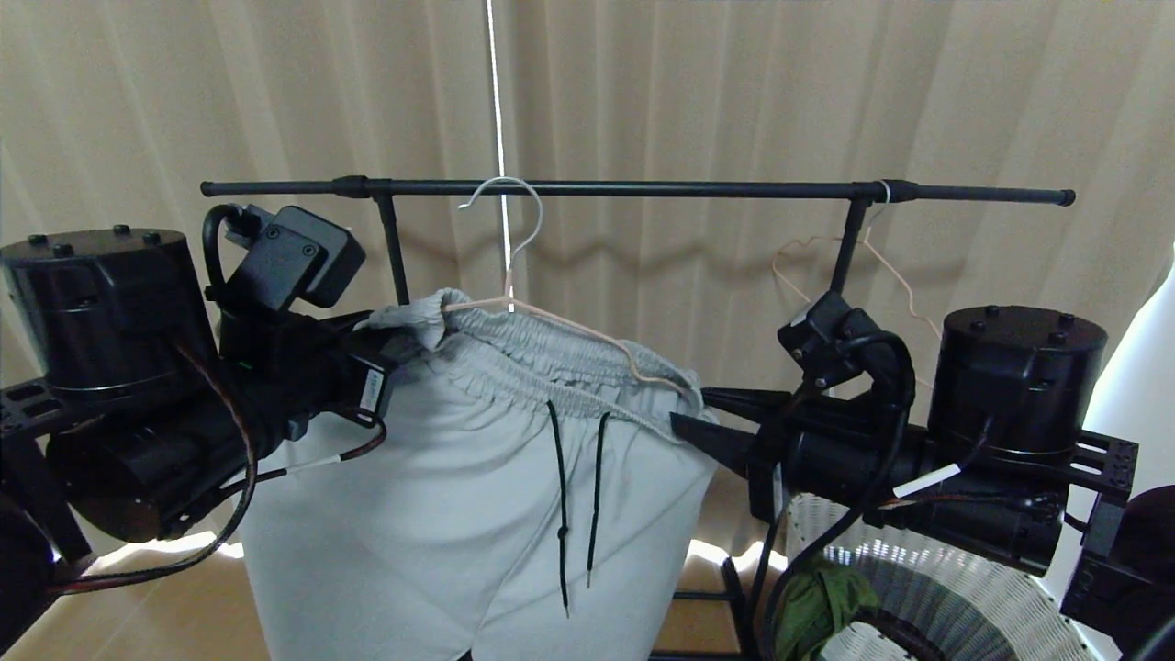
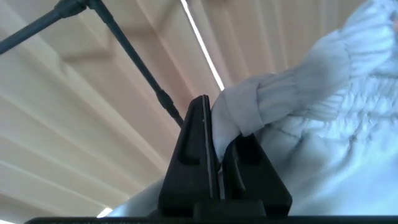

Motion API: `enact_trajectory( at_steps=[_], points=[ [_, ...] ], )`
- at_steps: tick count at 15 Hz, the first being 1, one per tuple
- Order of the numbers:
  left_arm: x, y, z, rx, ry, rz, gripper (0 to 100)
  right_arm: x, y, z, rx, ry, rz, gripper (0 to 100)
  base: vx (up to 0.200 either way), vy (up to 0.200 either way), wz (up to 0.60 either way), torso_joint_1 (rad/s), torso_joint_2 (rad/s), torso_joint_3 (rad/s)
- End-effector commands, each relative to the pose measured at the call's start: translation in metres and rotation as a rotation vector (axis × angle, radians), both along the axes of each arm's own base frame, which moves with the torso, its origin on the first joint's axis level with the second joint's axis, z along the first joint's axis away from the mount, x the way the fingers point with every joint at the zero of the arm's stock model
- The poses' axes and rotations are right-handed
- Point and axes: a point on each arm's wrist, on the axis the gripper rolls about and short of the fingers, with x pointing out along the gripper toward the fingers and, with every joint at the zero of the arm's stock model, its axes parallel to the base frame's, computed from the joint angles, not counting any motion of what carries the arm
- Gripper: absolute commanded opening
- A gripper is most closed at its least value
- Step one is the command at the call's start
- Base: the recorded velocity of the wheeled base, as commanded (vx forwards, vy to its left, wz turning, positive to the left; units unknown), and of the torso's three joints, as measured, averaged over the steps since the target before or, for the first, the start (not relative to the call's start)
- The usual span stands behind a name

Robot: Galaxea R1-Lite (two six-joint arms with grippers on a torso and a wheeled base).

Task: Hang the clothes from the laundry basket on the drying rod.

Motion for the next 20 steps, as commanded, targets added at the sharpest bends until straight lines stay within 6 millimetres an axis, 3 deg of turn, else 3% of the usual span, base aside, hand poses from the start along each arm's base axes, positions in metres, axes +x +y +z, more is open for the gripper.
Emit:
enact_trajectory(
  at_steps=[1, 14, 20],
  points=[
    [0.002, -0.002, -0.002, 0.005, 0.006, -0.003, 0, 0.000, -0.001, 0.000, -0.001, 0.001, -0.002, 100, 0.000, 0.000, 0.00, 0.000, 0.00, 0.000],
    [0.006, 0.003, -0.006, 0.038, 0.009, 0.167, 0, -0.011, 0.000, 0.003, 0.046, -0.055, 0.036, 100, 0.000, 0.000, 0.00, 0.000, 0.00, 0.000],
    [0.006, -0.015, -0.005, -0.008, 0.009, 0.117, 0, -0.007, 0.003, -0.001, -0.001, -0.087, 0.047, 100, 0.000, 0.000, 0.00, 0.000, 0.00, 0.000]
  ],
)
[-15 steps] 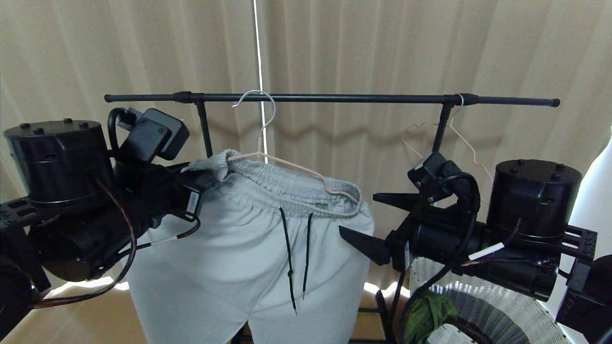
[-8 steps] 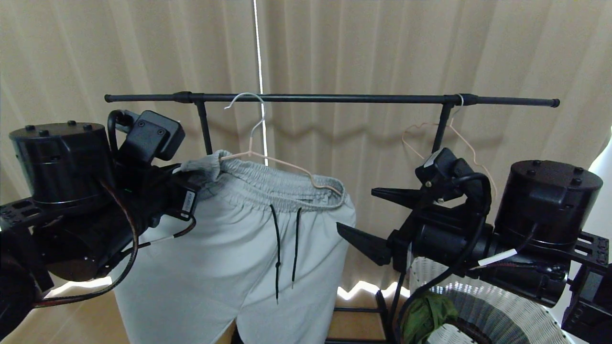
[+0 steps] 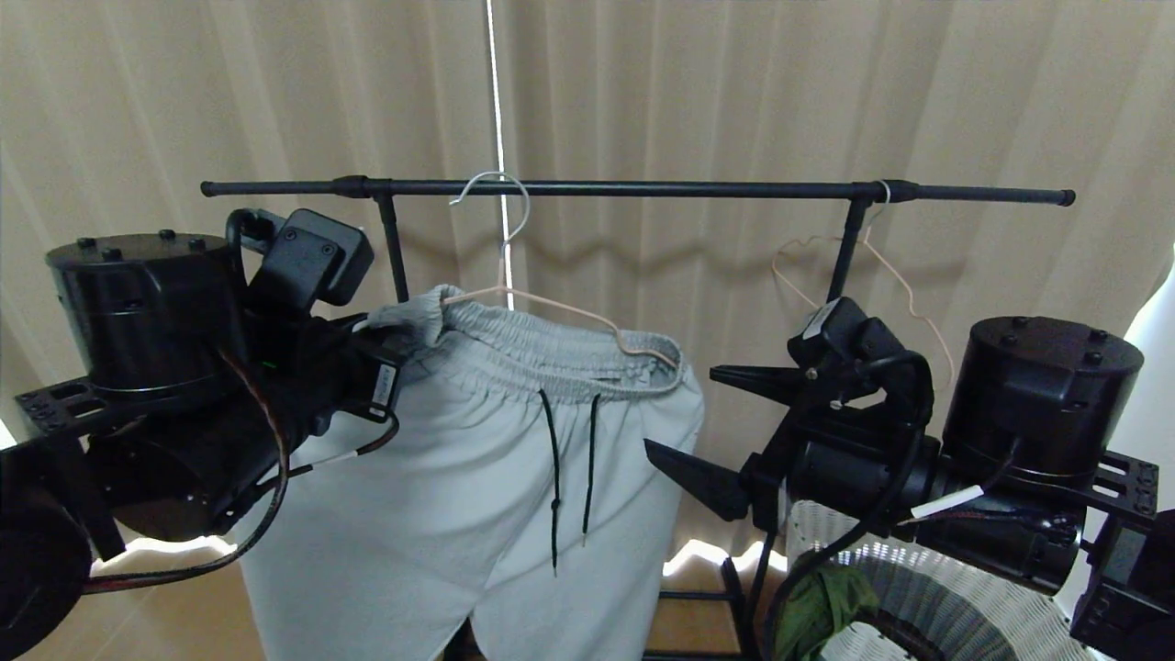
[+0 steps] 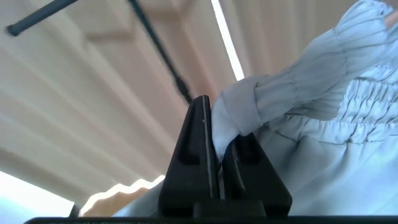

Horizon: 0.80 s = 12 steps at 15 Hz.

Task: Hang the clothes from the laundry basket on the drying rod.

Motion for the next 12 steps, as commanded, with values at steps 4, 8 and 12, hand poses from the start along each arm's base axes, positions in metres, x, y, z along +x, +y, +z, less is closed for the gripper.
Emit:
enact_trajectory(
  at_steps=[4, 8, 12],
  points=[
    [0.001, -0.016, -0.008, -0.020, 0.019, -0.040, 0, 0.018, 0.012, -0.001, -0.006, -0.092, -0.002, 100, 0.000, 0.000, 0.00, 0.000, 0.00, 0.000],
    [-0.006, -0.024, -0.007, -0.027, -0.003, -0.083, 0, 0.047, 0.017, -0.007, -0.069, -0.161, -0.049, 100, 0.000, 0.000, 0.00, 0.000, 0.00, 0.000],
    [-0.010, -0.023, -0.011, -0.015, 0.007, -0.087, 0, 0.062, 0.015, 0.005, -0.047, -0.200, -0.098, 100, 0.000, 0.000, 0.00, 0.000, 0.00, 0.000]
  ],
)
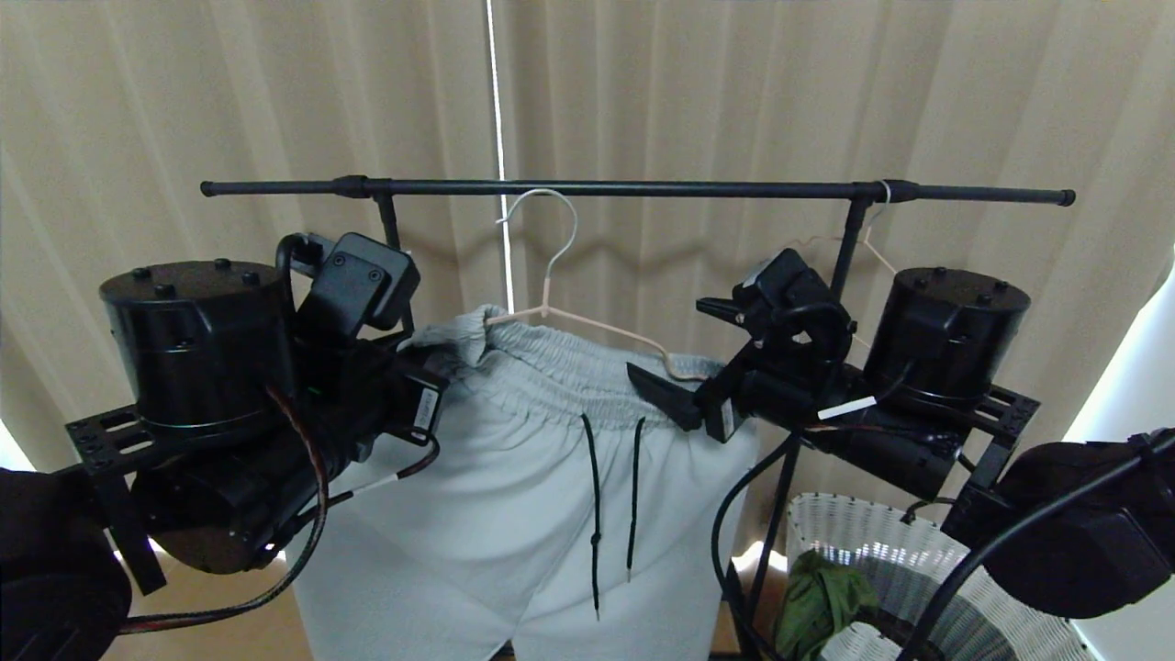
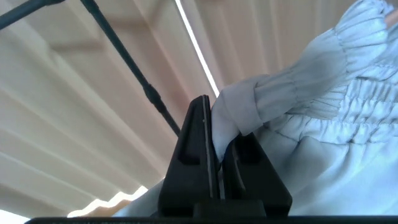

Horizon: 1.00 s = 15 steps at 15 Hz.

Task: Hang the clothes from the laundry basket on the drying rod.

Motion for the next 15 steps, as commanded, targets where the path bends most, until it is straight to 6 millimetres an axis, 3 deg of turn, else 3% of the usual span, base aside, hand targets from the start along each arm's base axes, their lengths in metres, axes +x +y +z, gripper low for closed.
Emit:
enact_trajectory(
  at_steps=[1, 10, 11, 15],
  points=[
    [-0.002, 0.000, 0.000, -0.001, -0.001, -0.004, 0, 0.005, 0.001, 0.000, 0.001, -0.003, -0.005, 100, 0.000, 0.000, 0.00, 0.000, 0.00, 0.000],
    [-0.013, -0.013, -0.001, -0.018, -0.027, -0.071, 0, 0.004, 0.006, -0.005, -0.006, 0.007, 0.005, 100, 0.000, 0.000, 0.00, 0.000, 0.00, 0.000],
    [-0.014, -0.012, -0.001, -0.022, -0.032, -0.073, 0, 0.003, 0.006, -0.006, -0.007, 0.008, 0.008, 0, 0.000, 0.000, 0.00, 0.000, 0.00, 0.000],
    [-0.014, -0.012, -0.003, -0.019, -0.034, -0.074, 0, 0.003, 0.006, -0.006, -0.006, 0.011, 0.008, 0, 0.000, 0.000, 0.00, 0.000, 0.00, 0.000]
  ],
)
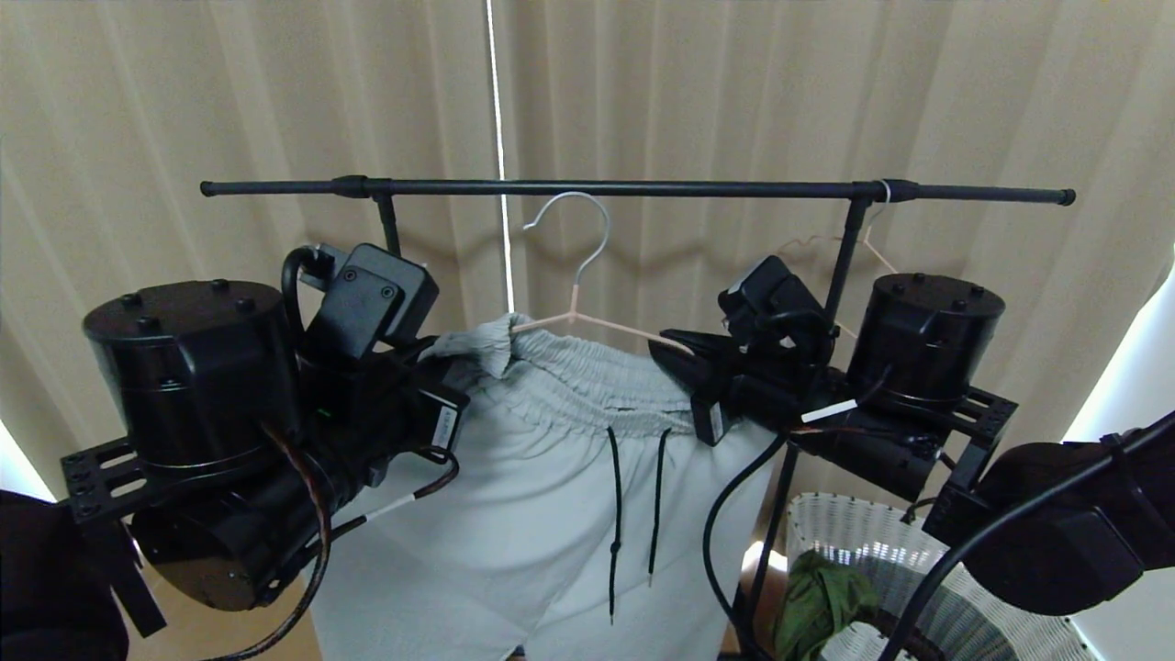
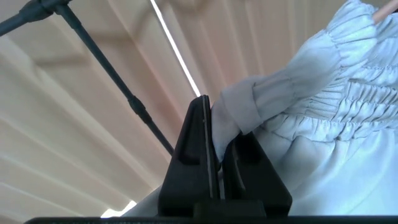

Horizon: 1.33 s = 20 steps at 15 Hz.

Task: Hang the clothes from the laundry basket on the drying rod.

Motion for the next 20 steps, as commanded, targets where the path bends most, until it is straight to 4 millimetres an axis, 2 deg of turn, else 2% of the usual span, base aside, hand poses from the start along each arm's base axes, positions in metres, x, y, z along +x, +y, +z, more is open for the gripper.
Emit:
enact_trajectory(
  at_steps=[1, 7, 8, 10, 14, 17, 20],
  points=[
    [0.000, 0.000, 0.000, 0.001, 0.001, 0.002, 0, 0.000, 0.000, 0.000, -0.001, 0.001, 0.000, 0, 0.000, 0.000, 0.00, 0.000, 0.00, 0.000],
    [-0.001, 0.001, 0.000, -0.002, 0.002, -0.004, 0, -0.002, -0.001, 0.002, 0.005, -0.004, 0.000, 0, 0.000, 0.000, 0.00, 0.000, 0.00, 0.000],
    [-0.002, 0.000, 0.001, -0.013, 0.000, -0.008, 100, -0.003, -0.002, 0.002, 0.005, -0.004, 0.000, 0, 0.000, 0.000, 0.00, 0.000, 0.00, 0.000],
    [-0.006, -0.001, 0.002, -0.023, -0.001, -0.021, 100, -0.006, -0.006, 0.004, 0.009, -0.011, -0.006, 0, 0.000, 0.000, 0.00, 0.000, 0.00, 0.000],
    [-0.028, 0.015, -0.007, -0.033, 0.038, -0.165, 100, -0.001, -0.032, 0.009, 0.014, -0.021, -0.092, 0, 0.000, 0.000, 0.00, 0.000, 0.00, 0.000],
    [-0.031, 0.023, -0.005, -0.049, 0.028, -0.146, 100, -0.007, -0.044, 0.017, 0.025, -0.039, -0.118, 0, 0.000, 0.000, 0.00, 0.000, 0.00, 0.000],
    [-0.037, 0.037, -0.012, -0.037, 0.042, -0.113, 100, -0.014, -0.055, 0.028, 0.045, -0.068, -0.136, 0, 0.000, 0.000, 0.00, 0.000, 0.00, 0.000]
  ],
)
